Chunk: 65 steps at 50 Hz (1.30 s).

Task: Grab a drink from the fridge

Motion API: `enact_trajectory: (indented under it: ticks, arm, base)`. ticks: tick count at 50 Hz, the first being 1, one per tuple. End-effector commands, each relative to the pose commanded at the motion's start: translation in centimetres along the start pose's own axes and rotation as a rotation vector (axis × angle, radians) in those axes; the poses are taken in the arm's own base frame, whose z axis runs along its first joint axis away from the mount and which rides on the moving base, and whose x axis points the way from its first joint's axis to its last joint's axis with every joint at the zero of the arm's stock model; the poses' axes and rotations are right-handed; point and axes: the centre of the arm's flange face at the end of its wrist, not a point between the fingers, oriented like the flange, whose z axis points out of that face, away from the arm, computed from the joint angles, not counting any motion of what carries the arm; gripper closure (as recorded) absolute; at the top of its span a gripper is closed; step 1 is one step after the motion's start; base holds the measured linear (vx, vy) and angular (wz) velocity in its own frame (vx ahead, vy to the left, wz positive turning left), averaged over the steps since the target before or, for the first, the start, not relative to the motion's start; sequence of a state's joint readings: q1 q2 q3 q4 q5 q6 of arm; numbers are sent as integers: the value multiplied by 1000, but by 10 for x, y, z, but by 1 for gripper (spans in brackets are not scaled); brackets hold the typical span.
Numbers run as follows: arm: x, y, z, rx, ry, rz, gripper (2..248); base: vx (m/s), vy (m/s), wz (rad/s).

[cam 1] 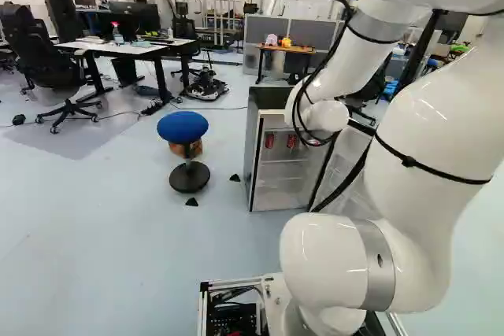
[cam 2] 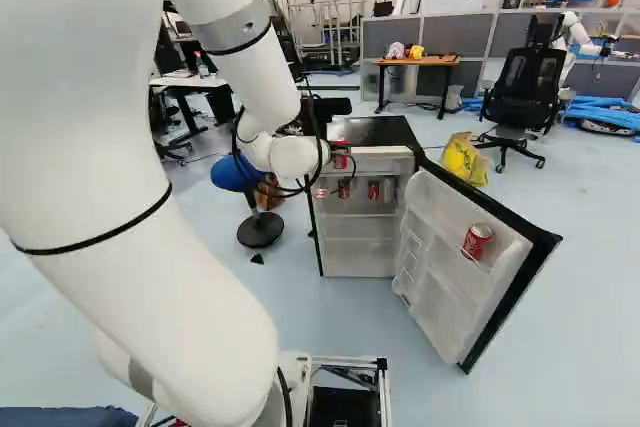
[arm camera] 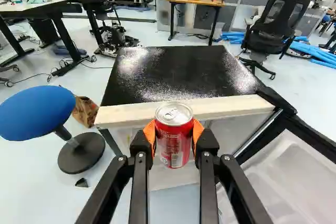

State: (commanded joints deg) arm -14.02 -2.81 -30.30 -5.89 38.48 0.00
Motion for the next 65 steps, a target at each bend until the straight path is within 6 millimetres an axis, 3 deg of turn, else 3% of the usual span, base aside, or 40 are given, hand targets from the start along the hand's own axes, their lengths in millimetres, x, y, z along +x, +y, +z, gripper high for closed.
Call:
enact_trajectory:
  ticks: [40,65]
  arm:
    - [33,-2,2,-15,-40,25,158]
    - [61,-7,14,-6,-8,21,158]
  base:
    - [0,0,0]
    - [0,0,0]
